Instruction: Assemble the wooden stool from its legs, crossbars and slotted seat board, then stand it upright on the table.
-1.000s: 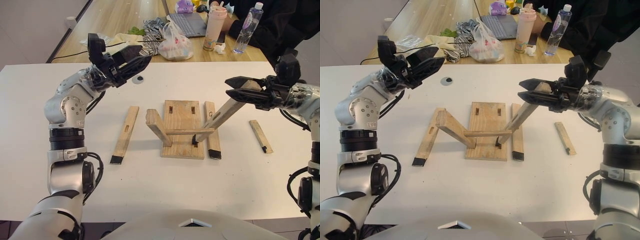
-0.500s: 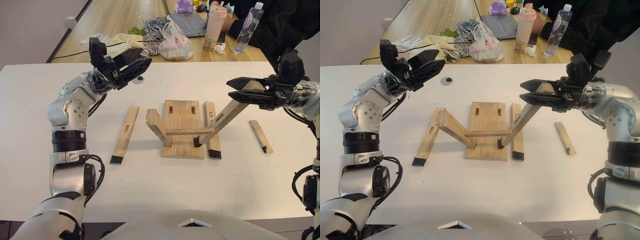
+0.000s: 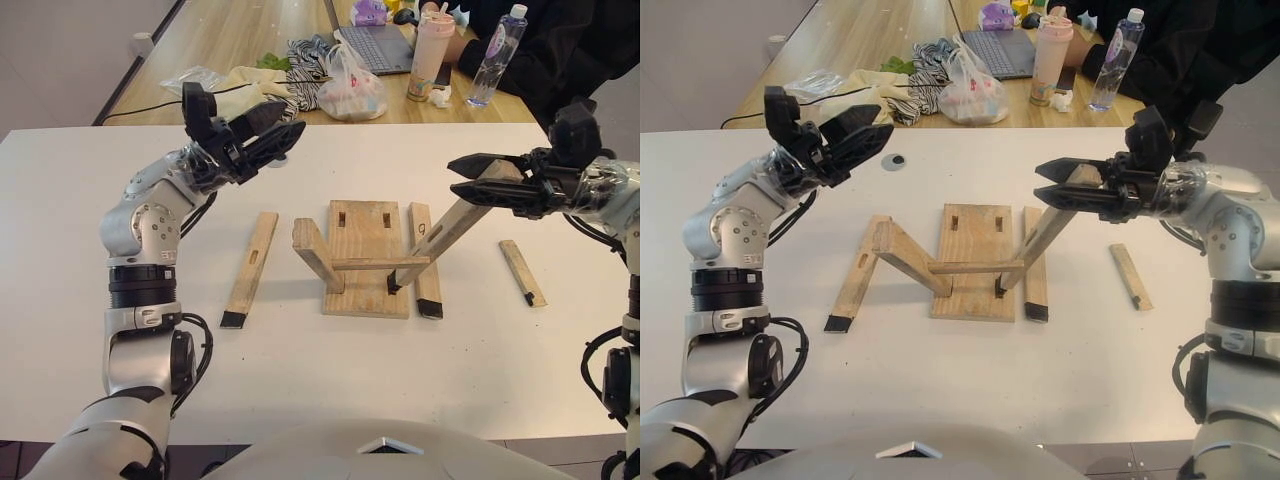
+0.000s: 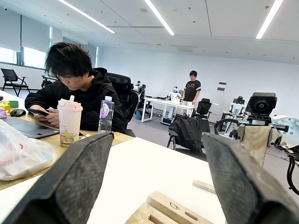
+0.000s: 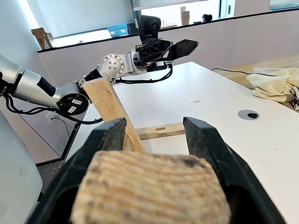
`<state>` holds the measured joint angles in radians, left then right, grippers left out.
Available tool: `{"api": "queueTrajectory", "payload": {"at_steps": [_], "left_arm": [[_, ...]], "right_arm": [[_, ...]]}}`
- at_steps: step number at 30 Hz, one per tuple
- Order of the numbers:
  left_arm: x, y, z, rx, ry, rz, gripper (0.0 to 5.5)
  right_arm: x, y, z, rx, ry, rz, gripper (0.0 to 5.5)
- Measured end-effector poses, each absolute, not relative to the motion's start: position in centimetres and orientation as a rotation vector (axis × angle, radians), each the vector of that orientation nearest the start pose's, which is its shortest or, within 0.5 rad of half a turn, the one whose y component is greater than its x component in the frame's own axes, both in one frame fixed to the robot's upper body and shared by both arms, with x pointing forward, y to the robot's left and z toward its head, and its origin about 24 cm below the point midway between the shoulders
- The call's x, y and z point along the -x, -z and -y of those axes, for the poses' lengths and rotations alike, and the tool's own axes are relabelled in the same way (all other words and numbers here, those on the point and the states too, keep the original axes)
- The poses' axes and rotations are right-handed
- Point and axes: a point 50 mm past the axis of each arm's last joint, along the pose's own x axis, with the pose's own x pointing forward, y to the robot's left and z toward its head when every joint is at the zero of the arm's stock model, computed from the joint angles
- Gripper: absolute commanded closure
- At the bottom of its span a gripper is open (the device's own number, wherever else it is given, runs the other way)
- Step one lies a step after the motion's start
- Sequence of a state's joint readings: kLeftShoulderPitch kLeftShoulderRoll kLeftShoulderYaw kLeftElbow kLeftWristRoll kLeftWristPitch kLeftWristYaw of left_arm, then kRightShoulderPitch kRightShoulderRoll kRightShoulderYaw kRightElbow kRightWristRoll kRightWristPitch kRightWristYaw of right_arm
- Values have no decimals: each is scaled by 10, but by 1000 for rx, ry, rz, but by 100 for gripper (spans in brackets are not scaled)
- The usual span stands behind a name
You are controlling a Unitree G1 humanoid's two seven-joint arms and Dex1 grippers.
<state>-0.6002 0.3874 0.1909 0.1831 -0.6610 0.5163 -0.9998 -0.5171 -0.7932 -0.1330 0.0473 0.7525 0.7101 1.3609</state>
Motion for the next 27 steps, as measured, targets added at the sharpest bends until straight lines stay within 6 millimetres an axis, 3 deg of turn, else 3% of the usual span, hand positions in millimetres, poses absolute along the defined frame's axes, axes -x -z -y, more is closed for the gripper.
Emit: {"api": "queueTrajectory", "payload": {"at_steps": [13,27], "left_arm": [[-322,-177,-176,322,1072,142,203],[-313,-180,-168,231,1145,111,203]], "right_arm": [[-274,-198,220,16,-1441,-134,348],[-254,-197,213,123,-1440,-135,348]]}}
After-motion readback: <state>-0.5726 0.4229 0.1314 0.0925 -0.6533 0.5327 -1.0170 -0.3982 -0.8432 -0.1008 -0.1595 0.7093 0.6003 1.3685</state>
